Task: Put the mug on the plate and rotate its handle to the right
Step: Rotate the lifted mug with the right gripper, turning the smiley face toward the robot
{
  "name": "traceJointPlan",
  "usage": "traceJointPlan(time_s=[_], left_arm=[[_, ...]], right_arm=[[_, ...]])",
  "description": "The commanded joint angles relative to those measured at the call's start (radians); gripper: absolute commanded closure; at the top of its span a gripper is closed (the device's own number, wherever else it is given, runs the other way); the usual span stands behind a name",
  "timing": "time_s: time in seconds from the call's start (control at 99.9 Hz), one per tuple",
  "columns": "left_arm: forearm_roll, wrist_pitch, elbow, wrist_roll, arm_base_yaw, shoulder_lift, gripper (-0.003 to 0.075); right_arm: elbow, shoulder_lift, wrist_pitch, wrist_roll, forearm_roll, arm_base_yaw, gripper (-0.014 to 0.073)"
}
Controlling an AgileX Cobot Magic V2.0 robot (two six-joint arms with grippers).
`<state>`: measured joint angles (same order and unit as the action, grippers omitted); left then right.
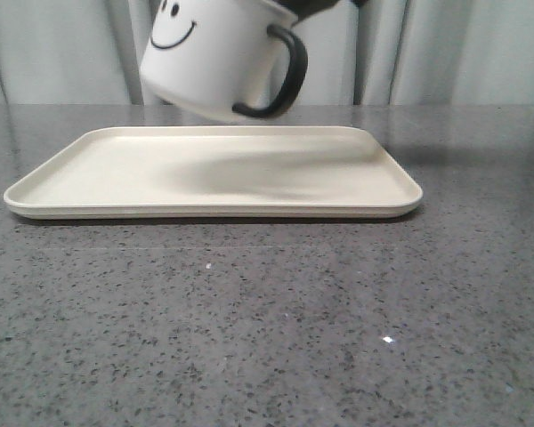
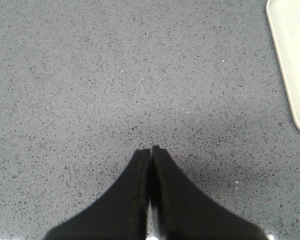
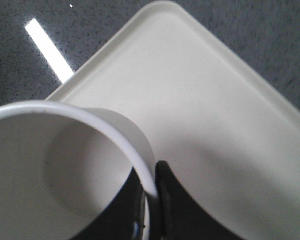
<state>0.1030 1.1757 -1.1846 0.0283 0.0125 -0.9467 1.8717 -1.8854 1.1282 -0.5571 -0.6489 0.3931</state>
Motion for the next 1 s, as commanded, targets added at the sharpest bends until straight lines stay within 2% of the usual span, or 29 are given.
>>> traceJointPlan(time_s=[0.0,0.1,0.2,0.431,0.681,0.991], left_arm=[[-0.002,-0.043,-0.025,-0.005,0.001,0.014,0.0740],[-0.004,-0.041,-0.025,-0.005,0.001,0.014,0.0740],[-0.016,-0.041,-0.025,-0.005,0.001,0.014,0.0740],[-0.017,-0.037,-0.025,-0.005,0.001,0.014,0.0740],[-0.017,-0.033,-0.025,-0.005,0.001,0.014,0.0740],[-0.017,-0.030,-0.025,-0.005,0.001,0.014,0.0740]], right_arm=[[0.136,0.056,0.056,-0.040,0.027,-0.002,0.0705],[0.261,0.053,0.122,-0.048,0.157,-0.002,0.0705],[0.336,0.045,0.190,-0.104,0.221,-0.002,0.0705],[0.341,0.035,0.207,-0.306,0.219,0.036,0.0705],[0.341,-0.027,0.207,-0.336,0.220,0.080,0.0705],[0.271,-0.045,0.207,-0.486,0.250,0.100,0.0706]])
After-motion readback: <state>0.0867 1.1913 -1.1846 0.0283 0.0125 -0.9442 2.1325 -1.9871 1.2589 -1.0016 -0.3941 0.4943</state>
